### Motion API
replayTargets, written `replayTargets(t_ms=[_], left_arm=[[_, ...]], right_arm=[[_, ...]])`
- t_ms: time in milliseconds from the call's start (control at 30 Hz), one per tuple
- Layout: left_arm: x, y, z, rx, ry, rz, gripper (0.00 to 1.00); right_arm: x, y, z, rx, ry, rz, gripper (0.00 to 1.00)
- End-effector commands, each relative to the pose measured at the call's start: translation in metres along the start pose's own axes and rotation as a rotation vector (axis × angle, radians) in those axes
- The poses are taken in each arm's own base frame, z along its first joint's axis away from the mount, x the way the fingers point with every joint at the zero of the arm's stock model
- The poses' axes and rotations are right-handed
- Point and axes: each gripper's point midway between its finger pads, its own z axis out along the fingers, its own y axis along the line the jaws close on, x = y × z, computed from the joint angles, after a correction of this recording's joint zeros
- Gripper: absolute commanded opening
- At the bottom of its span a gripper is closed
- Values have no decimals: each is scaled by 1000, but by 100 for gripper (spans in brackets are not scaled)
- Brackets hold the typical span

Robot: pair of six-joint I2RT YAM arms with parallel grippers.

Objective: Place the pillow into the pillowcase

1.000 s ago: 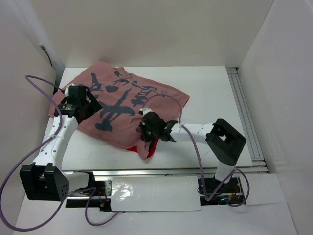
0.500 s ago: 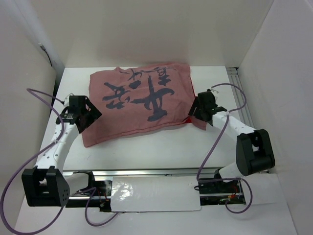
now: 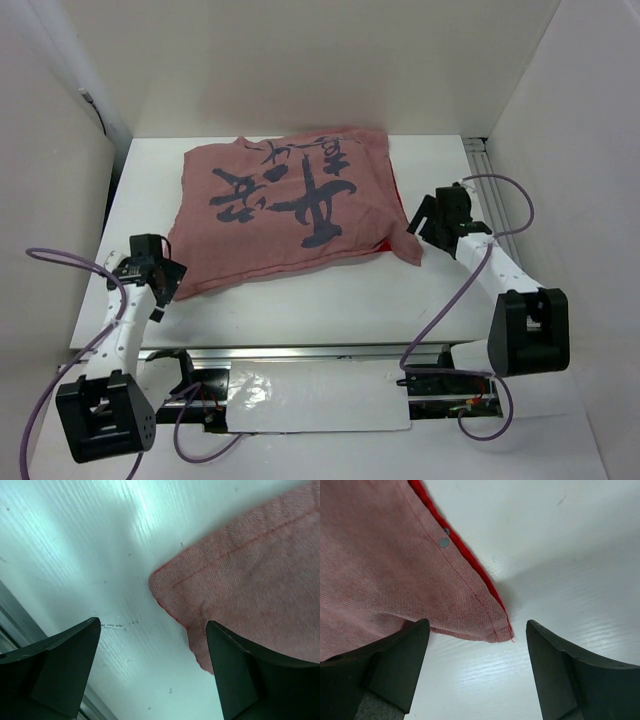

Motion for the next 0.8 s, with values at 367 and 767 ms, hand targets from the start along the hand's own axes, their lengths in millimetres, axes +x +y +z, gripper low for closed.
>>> replayTargets(t_ms=[367, 767], left_arm=[[-13, -13, 46, 70, -11, 6, 67], [15, -22, 82, 85, 101, 54, 71]], right_arm=[[53, -1, 27, 0, 144, -126, 85], [70, 11, 45, 6, 160, -170, 85]])
